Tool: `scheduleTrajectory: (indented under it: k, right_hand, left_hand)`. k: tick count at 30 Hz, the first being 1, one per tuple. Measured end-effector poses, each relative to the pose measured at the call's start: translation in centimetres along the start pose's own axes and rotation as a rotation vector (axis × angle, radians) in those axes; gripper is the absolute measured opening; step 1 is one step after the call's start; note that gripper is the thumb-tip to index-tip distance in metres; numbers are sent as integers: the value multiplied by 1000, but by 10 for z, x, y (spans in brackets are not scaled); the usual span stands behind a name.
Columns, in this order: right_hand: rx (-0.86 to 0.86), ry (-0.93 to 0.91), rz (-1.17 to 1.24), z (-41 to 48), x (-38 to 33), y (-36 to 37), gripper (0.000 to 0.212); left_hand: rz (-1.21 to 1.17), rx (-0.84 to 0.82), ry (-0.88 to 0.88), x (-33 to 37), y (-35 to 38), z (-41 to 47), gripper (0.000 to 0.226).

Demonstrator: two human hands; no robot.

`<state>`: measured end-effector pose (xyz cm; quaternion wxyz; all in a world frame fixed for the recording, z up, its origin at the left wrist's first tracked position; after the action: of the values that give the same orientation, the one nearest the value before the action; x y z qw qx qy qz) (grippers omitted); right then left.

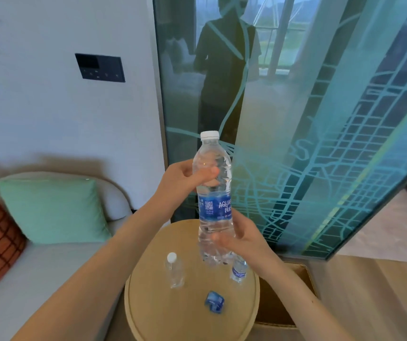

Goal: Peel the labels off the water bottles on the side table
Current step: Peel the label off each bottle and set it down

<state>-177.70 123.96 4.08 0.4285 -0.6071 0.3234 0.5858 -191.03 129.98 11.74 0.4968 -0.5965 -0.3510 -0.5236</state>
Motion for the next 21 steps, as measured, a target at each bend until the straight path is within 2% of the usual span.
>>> scheduleTrajectory:
  k: [5,10,15,21]
  right_hand:
    - [25,17,23,-5,8,14,45]
    - [42,14,36,-6,1,18,35]
    - [42,5,62,-5,-1,18,37]
    - [37,3,81,-7,-2,20,38]
  left_hand:
    - [-5,23,-69,-12,-2,-10,56]
    - [-13,26,-78,-11,-6,-15,75]
    - [-17,29,-105,-15,-7,-14,48]
    - [-6,23,-106,-14,-6,-16,55]
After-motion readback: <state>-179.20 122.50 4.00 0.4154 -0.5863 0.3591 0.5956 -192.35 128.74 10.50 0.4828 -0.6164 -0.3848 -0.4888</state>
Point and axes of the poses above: each hand's wrist, its own z-axis towards the middle knuckle, its own y-axis out of the palm, x = y × z, the point moved 8 cm from there along z, towards the middle knuckle, and after that the axes turned 8 degrees about -x, right-handed, at the moved point
